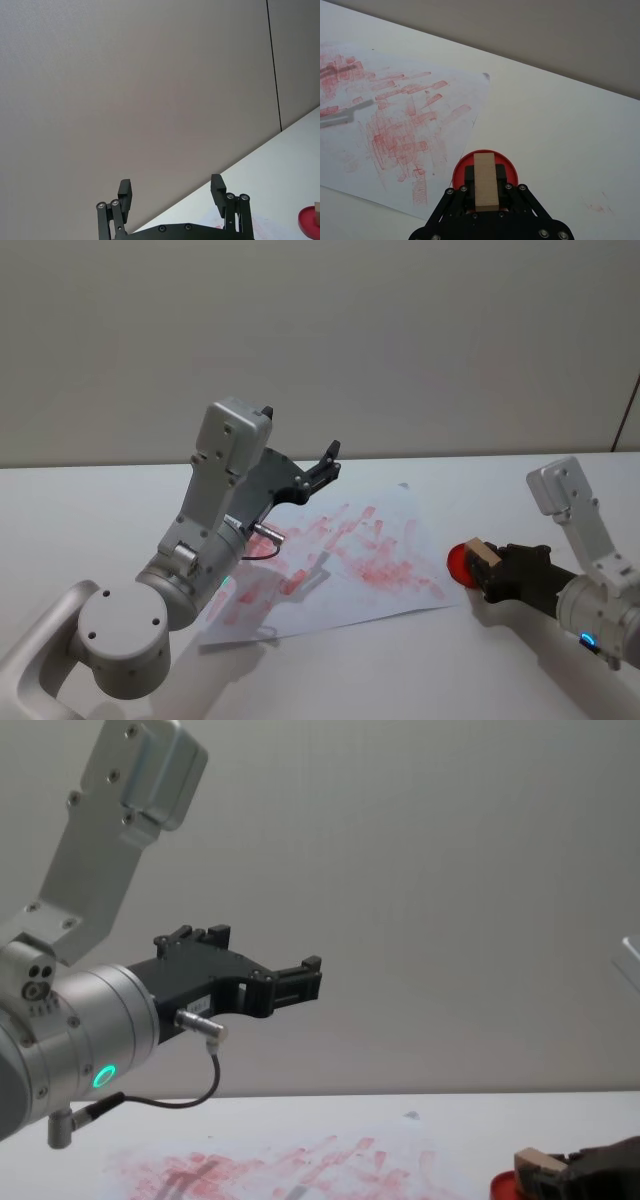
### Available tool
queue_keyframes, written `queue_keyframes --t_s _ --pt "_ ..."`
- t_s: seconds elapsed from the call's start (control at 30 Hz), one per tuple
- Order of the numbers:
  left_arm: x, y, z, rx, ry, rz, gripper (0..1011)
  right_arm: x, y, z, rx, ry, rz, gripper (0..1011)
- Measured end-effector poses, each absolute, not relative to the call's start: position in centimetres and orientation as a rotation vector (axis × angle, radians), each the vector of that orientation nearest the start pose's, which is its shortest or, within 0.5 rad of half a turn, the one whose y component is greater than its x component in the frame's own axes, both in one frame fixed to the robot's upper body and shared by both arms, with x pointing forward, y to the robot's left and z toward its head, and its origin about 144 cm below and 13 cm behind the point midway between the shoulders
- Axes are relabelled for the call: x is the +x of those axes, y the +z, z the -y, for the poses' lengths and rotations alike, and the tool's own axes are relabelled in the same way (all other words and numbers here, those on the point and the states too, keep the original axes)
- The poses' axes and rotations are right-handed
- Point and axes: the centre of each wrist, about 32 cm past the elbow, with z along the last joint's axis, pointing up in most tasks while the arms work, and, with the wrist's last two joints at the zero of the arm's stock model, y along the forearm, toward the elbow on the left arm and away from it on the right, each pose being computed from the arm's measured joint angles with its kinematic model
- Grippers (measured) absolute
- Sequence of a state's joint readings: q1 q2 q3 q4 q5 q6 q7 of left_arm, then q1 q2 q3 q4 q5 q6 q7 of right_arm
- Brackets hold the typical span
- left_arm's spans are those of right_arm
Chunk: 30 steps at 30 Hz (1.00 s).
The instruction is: Use the one hand to pick up the stamp and affix it onto the A4 paper.
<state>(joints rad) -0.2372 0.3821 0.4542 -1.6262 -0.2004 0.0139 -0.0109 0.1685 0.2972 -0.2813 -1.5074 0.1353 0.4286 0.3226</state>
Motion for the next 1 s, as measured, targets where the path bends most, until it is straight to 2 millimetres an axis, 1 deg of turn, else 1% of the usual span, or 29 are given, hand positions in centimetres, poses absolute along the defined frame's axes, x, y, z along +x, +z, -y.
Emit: queue_keyframes --t_s 0.17,0.5,0.77,1.0 --pt "49.2 120.4 -19.8 0.061 1.124 0.268 1001 49.7 116.5 23.4 -0.429 -1.021 -0.160 218" --pt "49.2 120.4 -19.8 0.061 1.124 0.268 1001 50.3 118.2 22.8 -0.377 -0.970 -0.071 219" --pt "49.2 120.4 -19.8 0.061 1.124 0.268 1001 51.4 119.9 21.6 -0.323 -0.880 0.000 219" --pt "49.2 120.4 -19.8 0.061 1.124 0.268 1001 52.4 120.5 20.4 -0.300 -0.793 0.010 218"
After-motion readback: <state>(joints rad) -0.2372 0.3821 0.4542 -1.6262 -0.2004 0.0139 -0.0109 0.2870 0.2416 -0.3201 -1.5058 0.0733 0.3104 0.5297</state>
